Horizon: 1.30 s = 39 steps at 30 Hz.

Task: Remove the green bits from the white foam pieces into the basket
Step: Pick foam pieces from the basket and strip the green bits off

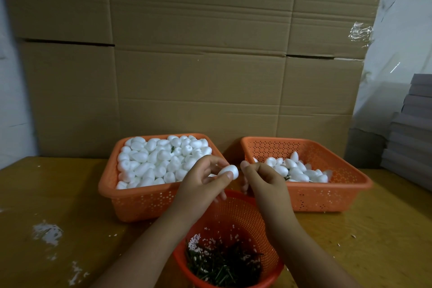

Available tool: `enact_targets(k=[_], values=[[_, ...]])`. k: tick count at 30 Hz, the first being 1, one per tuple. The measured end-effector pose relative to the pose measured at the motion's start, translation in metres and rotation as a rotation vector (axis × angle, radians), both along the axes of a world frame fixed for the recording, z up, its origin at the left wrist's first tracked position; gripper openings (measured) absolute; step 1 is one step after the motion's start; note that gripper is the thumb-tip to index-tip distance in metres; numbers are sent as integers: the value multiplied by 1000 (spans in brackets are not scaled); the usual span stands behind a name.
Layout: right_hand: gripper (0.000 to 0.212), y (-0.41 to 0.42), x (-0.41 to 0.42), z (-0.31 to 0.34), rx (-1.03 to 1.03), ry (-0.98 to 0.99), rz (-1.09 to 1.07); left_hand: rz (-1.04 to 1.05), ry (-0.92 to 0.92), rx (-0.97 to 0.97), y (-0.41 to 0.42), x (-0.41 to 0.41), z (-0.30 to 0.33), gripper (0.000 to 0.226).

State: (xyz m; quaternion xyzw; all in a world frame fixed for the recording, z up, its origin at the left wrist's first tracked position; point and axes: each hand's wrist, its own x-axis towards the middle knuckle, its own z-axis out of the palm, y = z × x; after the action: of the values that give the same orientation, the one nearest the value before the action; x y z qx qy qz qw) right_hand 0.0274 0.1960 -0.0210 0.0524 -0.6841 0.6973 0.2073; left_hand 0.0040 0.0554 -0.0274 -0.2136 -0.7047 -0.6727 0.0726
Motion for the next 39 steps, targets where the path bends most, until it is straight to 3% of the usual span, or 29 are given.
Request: enact_targets(k=[4, 8, 10, 24, 28, 34, 39], values=[[15, -2, -1, 2, -62, 1, 53, 32, 4, 0, 0, 0, 1, 27], [13, -1, -1, 1, -38, 21, 61, 41, 11, 11, -1, -2, 0, 4], [12, -1, -1, 0, -43, 20, 51, 43, 5, 12, -1, -3, 0, 7], [36, 4, -1, 1, -76, 22, -123, 135, 3, 46, 0, 4, 9, 15], [37, 15, -2, 8, -73, -28, -237, 234, 92, -92, -7, 3, 17, 12], [35, 48, -6, 23, -107, -57, -407, 601, 341, -431, -36, -3, 30, 8], [38, 62, -9, 22, -225, -107, -453, 749, 263, -623, -57, -15, 28, 11]])
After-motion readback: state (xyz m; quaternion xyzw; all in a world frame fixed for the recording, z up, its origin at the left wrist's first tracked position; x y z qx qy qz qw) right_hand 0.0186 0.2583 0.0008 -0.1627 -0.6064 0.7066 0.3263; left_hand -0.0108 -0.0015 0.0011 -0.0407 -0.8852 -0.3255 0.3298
